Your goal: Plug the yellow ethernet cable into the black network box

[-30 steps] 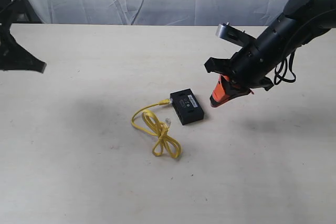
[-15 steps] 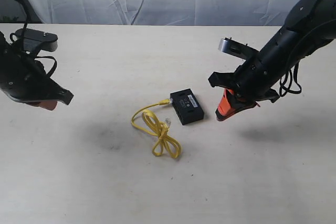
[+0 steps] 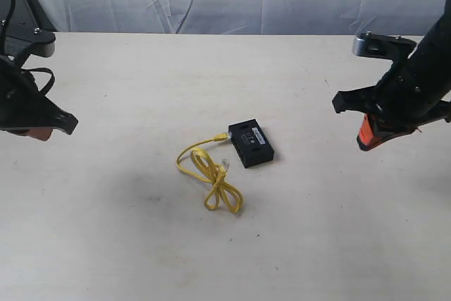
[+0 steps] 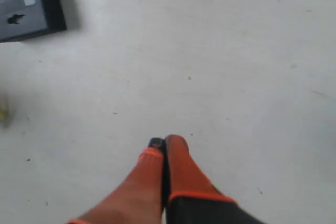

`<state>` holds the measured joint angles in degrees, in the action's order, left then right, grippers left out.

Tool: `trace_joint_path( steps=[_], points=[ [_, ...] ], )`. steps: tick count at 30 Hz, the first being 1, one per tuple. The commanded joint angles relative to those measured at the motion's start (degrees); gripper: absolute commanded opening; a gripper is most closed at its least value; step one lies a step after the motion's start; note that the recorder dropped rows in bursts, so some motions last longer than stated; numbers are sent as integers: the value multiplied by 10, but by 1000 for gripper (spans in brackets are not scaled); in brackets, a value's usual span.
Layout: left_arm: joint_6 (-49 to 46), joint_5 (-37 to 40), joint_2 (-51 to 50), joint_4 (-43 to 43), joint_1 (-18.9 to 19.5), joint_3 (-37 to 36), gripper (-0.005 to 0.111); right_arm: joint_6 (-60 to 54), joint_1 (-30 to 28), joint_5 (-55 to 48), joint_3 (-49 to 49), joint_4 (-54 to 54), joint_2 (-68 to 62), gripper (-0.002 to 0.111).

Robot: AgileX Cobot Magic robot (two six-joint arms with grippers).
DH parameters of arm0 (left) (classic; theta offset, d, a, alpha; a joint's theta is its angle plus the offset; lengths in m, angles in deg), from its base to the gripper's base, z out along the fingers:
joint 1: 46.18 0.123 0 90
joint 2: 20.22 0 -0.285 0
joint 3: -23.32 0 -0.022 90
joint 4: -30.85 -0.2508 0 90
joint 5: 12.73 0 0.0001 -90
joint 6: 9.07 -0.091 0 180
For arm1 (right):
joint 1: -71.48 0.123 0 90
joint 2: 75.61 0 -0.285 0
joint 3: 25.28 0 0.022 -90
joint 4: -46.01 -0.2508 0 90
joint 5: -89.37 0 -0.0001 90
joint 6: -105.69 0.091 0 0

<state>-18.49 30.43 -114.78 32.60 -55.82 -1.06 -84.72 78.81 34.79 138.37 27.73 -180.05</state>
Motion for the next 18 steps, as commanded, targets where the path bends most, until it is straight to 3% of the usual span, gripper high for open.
trace_joint_path(
  steps=[1, 5, 9, 18],
  points=[
    [5, 14, 8, 2, -1, 3, 0, 12, -31, 17, -40, 17, 41, -1],
    [22, 28, 8, 2, -1, 3, 0, 17, -72, 59, -105, 27, 105, -1],
    [30, 26, 15, 2, -1, 0, 0, 16, -73, 73, -128, 29, 179, -1],
    [34, 6, 136, 5, -1, -35, 0, 16, -72, 72, -172, 81, 323, -1]
  ],
)
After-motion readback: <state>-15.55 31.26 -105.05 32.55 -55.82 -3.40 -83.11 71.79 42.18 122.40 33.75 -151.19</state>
